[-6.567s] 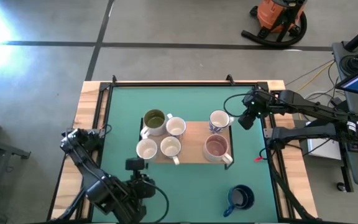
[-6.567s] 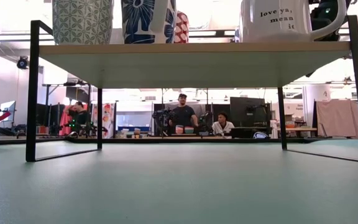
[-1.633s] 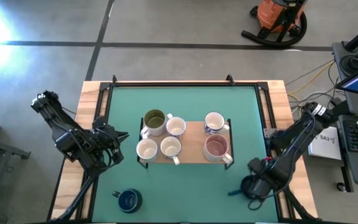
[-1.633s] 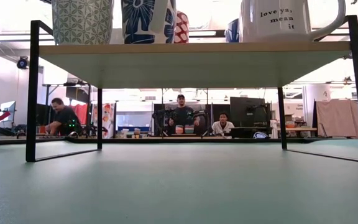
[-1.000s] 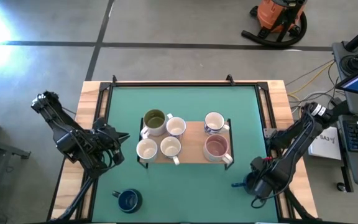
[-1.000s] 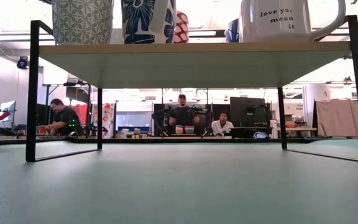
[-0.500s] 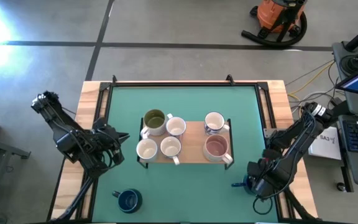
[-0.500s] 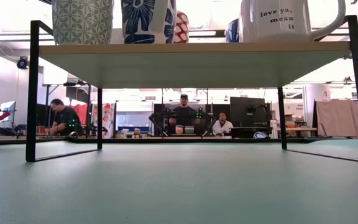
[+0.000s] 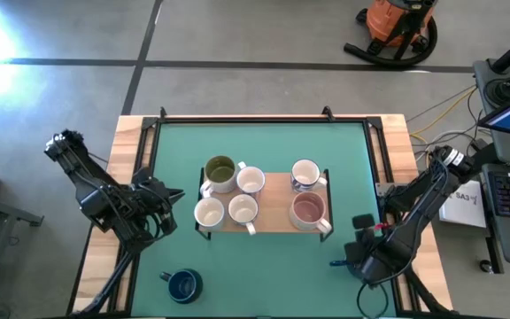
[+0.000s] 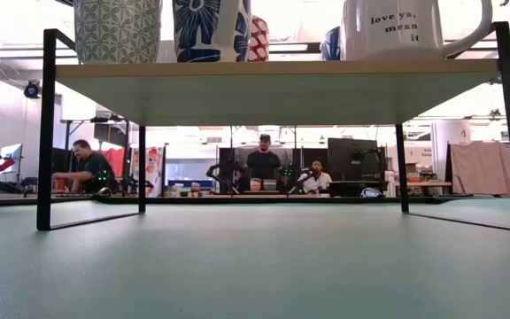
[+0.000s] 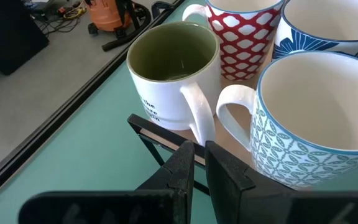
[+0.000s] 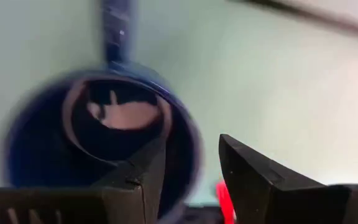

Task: Place coffee mugs
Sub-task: Put the right blue mug on the shelf

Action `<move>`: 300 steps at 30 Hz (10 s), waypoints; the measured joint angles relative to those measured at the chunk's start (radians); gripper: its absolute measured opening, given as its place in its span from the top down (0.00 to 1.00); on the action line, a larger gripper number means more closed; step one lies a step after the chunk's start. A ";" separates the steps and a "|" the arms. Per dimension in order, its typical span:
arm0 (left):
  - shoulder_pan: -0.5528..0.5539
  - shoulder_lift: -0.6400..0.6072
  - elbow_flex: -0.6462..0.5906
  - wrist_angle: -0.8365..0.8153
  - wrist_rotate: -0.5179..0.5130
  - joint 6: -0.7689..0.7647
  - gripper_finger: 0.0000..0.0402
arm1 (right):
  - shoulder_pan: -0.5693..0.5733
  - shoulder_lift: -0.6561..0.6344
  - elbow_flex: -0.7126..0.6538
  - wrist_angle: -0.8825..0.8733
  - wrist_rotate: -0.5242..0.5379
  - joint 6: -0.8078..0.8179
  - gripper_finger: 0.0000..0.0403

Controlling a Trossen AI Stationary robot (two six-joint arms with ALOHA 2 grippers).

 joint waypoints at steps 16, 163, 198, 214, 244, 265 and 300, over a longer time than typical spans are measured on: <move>0.000 0.000 0.000 -0.001 0.000 0.000 0.94 | 0.000 -0.001 -0.013 0.115 0.067 -0.274 0.71; 0.000 0.000 0.000 0.022 0.118 0.003 0.94 | -1.339 0.329 0.983 -0.095 -0.068 -0.516 0.97; 0.000 0.000 0.000 0.022 0.132 0.003 0.94 | -1.175 0.336 0.991 -0.205 -0.092 -0.484 0.97; -0.001 0.000 0.000 0.021 0.157 0.003 0.94 | -1.168 0.341 0.991 -0.178 -0.112 -0.502 0.97; 0.000 0.000 0.000 0.018 0.160 0.004 0.94 | -1.130 0.363 0.990 -0.253 -0.200 -0.517 0.97; 0.000 0.000 0.000 0.017 0.169 0.023 0.94 | -1.074 0.372 0.990 -0.263 -0.204 -0.517 0.97; 0.000 0.000 0.000 0.016 0.178 0.027 0.94 | -1.068 0.419 1.106 -0.283 -0.140 -0.562 0.76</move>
